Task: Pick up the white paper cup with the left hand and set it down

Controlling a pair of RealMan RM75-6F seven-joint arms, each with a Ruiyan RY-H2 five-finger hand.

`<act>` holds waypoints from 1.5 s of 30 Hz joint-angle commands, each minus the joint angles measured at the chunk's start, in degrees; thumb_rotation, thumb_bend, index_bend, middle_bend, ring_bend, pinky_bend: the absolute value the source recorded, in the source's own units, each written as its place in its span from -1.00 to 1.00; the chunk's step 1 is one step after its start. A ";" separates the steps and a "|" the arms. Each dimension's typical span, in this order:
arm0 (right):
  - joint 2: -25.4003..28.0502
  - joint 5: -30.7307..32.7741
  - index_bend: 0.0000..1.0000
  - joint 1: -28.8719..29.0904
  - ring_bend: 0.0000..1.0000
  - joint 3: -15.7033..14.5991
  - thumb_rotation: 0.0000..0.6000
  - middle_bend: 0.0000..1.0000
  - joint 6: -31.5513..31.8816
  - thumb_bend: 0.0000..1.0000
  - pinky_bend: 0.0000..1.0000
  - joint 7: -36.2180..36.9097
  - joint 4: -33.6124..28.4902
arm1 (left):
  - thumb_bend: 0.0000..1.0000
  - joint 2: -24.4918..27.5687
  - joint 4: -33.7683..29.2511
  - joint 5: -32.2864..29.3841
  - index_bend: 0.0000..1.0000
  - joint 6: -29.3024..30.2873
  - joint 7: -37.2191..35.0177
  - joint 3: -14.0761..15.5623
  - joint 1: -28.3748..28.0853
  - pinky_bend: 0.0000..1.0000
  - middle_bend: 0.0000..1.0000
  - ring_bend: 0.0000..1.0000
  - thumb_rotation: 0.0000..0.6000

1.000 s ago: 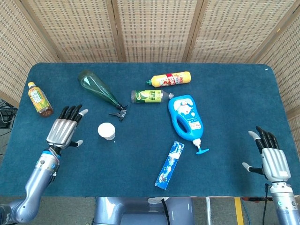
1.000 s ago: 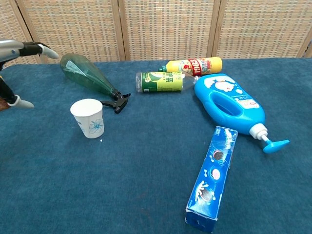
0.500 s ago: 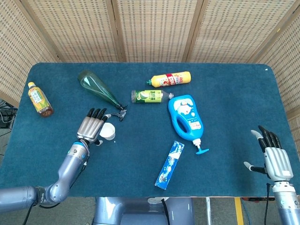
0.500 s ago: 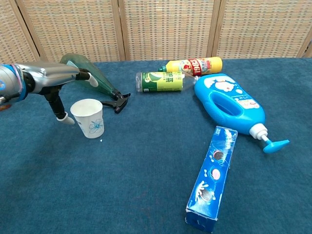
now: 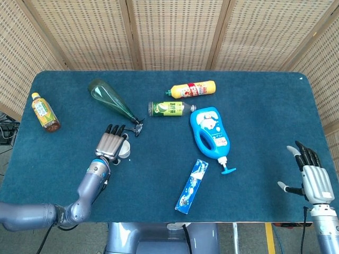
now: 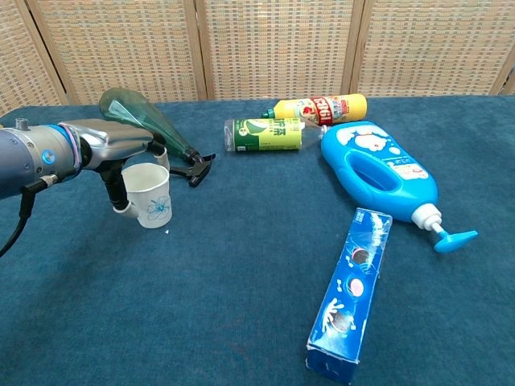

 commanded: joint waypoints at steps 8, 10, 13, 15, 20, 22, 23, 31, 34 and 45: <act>0.06 -0.38 -1.00 -0.11 -1.00 -0.16 1.00 -1.00 0.21 -0.79 -1.00 0.00 -0.13 | -0.39 0.65 -1.02 2.14 -0.27 1.51 -3.28 1.32 -0.12 -1.00 -1.00 -1.00 1.00; 0.09 -0.42 -1.00 -0.16 -1.00 -0.15 1.00 -1.00 0.33 -0.79 -1.00 -0.02 -0.16 | -0.39 0.93 -1.45 3.27 -0.27 1.80 -4.98 1.22 0.34 -1.00 -1.00 -1.00 1.00; 0.11 -0.39 -1.00 -0.19 -1.00 -0.18 1.00 -1.00 0.32 -0.79 -1.00 -0.06 -0.21 | -0.39 1.24 -2.05 5.98 -0.28 2.23 -8.55 1.22 1.54 -1.00 -1.00 -1.00 1.00; 0.07 -0.44 -1.00 -0.17 -1.00 -0.25 1.00 -1.00 0.24 -0.79 -1.00 -0.22 -0.22 | -0.39 1.08 -2.28 9.40 -0.28 2.77 -13.42 1.16 3.36 -1.00 -1.00 -1.00 1.00; -0.08 -0.74 -1.00 -0.21 -1.00 -0.43 1.00 -1.00 0.38 -0.79 -1.00 -0.79 -0.34 | -0.40 -1.08 0.64 19.20 -0.27 3.72 -26.98 2.26 8.45 -1.00 -1.00 -1.00 1.00; -0.17 -0.75 -1.00 -0.23 -1.00 -0.47 1.00 -1.00 0.45 -0.79 -1.00 -1.10 -0.40 | -0.40 -2.87 3.74 23.04 -0.25 4.08 -33.88 2.95 10.92 -1.00 -1.00 -1.00 1.00; -0.21 -0.75 -1.00 -0.24 -1.00 -0.50 1.00 -1.00 0.45 -0.79 -1.00 -1.24 -0.41 | -0.40 -3.54 5.29 24.65 -0.24 4.06 -36.18 3.31 11.65 -1.00 -1.00 -1.00 1.00; -0.59 -0.94 -1.00 -0.13 -1.00 -0.77 1.00 -1.00 0.19 -0.79 -1.00 -2.10 -0.45 | -0.40 -5.08 12.00 28.68 -0.20 0.51 -47.28 4.12 14.66 -1.00 -1.00 -1.00 1.00; -0.72 -0.99 -1.00 -0.07 -1.00 -0.88 1.00 -1.00 0.04 -0.79 -1.00 -2.40 -0.43 | -0.40 -5.08 13.94 29.96 -0.20 -0.53 -49.33 4.39 15.27 -1.00 -1.00 -1.00 1.00; -0.85 -1.54 -1.00 -0.18 -1.00 -1.13 1.00 -1.00 0.40 -0.79 -1.00 -3.00 -0.73 | -0.44 -1.63 15.20 29.51 -0.34 -3.82 -46.82 5.70 16.92 -1.00 -1.00 -1.00 1.00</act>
